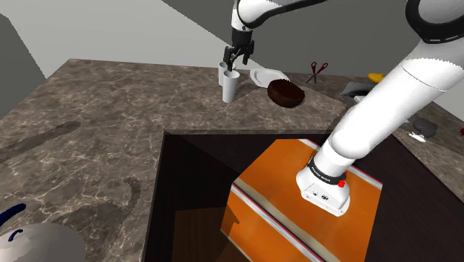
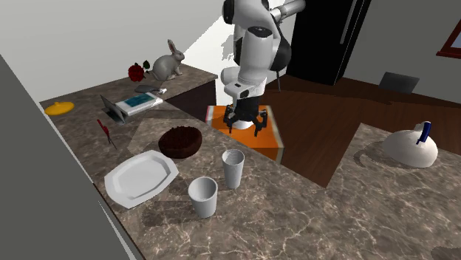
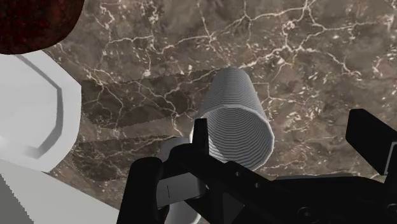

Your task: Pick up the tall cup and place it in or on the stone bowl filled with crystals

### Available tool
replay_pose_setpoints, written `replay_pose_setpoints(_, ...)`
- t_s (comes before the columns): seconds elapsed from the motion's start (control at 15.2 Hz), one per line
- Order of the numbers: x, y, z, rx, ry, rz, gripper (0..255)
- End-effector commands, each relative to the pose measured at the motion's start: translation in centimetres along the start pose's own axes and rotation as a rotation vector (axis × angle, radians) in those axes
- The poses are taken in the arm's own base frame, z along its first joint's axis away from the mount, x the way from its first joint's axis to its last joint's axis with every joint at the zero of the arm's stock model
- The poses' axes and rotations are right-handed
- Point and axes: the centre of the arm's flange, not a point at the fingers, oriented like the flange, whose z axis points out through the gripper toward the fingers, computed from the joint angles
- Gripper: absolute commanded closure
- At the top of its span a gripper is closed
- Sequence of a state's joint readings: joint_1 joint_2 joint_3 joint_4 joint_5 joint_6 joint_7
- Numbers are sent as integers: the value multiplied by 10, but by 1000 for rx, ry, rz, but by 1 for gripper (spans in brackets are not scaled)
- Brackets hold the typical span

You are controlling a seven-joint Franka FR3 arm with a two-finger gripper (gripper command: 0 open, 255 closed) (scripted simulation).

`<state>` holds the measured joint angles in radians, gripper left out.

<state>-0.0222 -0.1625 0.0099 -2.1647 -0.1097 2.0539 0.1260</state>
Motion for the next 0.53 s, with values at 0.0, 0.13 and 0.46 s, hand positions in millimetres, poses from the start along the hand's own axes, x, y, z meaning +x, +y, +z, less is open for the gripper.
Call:
replay_pose_setpoints(0.0, 20, -3, 18, -1, -13, 10, 0)
replay_pose_setpoints(0.13, 39, -8, 38, -1, -26, 20, 0)
replay_pose_setpoints(0.46, 60, -14, 70, -2, -40, 31, 0)
